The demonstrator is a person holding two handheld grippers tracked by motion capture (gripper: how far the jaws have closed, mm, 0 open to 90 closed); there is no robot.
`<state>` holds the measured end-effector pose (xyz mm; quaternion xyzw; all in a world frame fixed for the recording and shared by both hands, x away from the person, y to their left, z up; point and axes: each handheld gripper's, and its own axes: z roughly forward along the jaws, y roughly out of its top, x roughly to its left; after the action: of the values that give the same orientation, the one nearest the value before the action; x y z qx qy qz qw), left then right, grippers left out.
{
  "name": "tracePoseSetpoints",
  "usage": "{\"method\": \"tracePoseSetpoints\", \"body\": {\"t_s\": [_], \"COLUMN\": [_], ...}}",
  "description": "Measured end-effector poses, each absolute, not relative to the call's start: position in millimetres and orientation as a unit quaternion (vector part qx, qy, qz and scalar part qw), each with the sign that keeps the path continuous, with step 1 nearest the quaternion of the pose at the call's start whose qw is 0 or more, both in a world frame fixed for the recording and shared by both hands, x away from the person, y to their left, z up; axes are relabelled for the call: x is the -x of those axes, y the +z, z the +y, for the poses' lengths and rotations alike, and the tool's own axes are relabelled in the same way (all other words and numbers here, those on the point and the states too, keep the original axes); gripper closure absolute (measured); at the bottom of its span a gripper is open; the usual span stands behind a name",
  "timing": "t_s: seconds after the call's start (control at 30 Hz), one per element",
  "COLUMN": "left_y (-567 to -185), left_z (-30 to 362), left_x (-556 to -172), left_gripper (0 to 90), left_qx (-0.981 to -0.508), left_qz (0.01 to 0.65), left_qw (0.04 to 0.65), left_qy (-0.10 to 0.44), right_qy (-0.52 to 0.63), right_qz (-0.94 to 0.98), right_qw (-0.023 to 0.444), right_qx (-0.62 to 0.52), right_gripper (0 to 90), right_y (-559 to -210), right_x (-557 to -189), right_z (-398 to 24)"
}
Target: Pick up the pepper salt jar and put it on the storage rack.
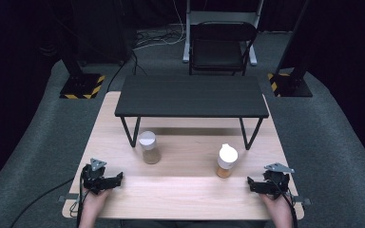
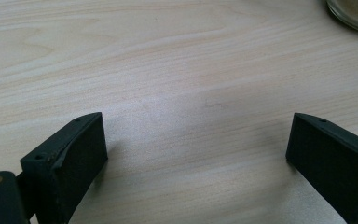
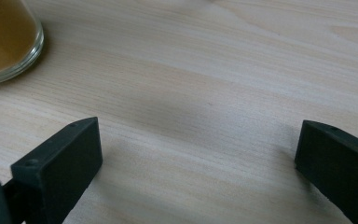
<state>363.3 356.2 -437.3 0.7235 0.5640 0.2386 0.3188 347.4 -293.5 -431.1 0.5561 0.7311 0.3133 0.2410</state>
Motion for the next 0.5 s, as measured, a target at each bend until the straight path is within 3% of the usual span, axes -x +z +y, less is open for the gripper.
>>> {"method": "tracePoseSetpoints", "body": {"t_s": [0.5], "left_y": [-437.2], "left_z": [354.8], "left_x": [-361.5], "left_gripper": [4.4], "left_qx": [-0.721], "left_qz": [0.568], "left_qw": [0.318], "left_qy": [0.240], "right_qy": [0.313], "right_qz": [0.730], "right_qw": [0.242], "right_qx": [-0.558], "right_gripper": [0.0], "right_y": [-431.0], "right_x": [-347.2], "right_z": [-292.6]}}
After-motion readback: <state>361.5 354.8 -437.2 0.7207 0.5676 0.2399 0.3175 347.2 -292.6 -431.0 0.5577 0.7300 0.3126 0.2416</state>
